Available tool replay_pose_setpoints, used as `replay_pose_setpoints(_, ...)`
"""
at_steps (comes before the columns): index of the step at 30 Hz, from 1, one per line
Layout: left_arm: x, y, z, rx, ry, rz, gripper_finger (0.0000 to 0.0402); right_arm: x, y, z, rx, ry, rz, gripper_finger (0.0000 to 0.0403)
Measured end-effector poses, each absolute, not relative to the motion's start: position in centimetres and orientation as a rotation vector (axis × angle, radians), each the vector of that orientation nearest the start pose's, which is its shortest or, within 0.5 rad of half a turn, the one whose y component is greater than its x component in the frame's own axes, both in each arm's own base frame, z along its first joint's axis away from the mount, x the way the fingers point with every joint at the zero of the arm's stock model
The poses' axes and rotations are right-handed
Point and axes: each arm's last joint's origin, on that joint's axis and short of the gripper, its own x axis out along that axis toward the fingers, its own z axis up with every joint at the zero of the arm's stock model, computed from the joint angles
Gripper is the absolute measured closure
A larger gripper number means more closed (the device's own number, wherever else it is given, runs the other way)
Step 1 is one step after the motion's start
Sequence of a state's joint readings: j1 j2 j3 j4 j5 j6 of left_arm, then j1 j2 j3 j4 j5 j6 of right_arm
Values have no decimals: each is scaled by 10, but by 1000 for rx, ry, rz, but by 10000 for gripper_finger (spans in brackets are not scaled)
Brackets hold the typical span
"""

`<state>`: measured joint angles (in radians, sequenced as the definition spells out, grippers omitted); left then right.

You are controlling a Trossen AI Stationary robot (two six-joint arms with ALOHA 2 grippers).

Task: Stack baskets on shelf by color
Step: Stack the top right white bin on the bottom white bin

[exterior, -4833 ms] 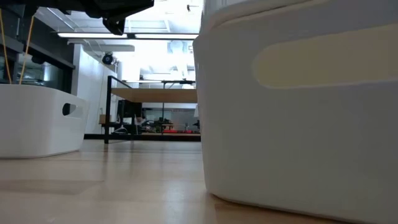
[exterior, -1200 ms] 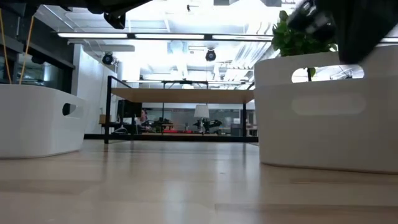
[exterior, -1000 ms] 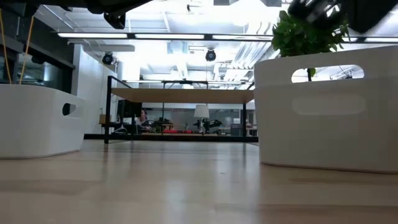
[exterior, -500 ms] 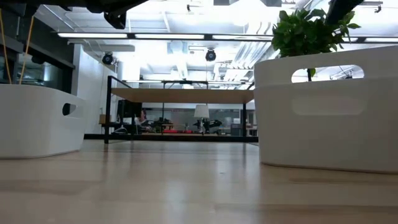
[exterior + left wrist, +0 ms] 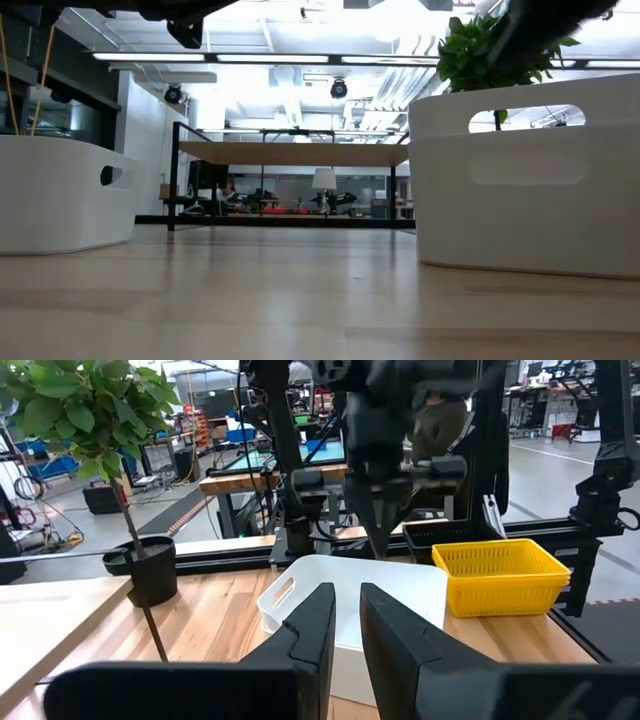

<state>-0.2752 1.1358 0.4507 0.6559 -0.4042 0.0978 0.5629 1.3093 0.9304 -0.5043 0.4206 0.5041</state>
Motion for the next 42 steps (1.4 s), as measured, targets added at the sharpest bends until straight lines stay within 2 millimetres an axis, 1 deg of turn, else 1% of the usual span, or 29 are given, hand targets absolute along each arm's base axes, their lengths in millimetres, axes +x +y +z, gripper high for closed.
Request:
replay_pose_setpoints(3,225,-52,232,109,34,127,360,235,122,255,67,674,-58,403)
replay_pose_setpoints(5,225,-52,232,107,34,127,360,243,117,252,65,638,-81,403)
replay_pose_setpoints(7,225,-52,232,106,33,127,360,254,113,249,83,602,-101,403)
replay_pose_setpoints(9,225,-52,232,100,33,127,360,265,109,243,109,598,-96,403)
replay_pose_setpoints(11,225,-52,232,99,33,127,360,276,108,234,137,610,-55,403)
replay_pose_setpoints(15,225,-52,231,100,35,127,360,287,112,217,166,680,42,403)
replay_pose_setpoints(17,225,-52,231,101,38,127,360,287,115,212,158,734,75,403)
replay_pose_setpoints(24,225,-52,231,102,41,126,360,276,128,210,174,803,80,403)
replay_pose_setpoints(35,225,-52,231,94,40,126,360,246,152,198,256,1046,112,403)
replay_pose_setpoints(38,225,-52,231,94,40,126,360,238,155,195,269,1122,90,403)
replay_pose_setpoints(42,225,-52,231,94,40,126,360,224,152,190,263,1247,12,403)
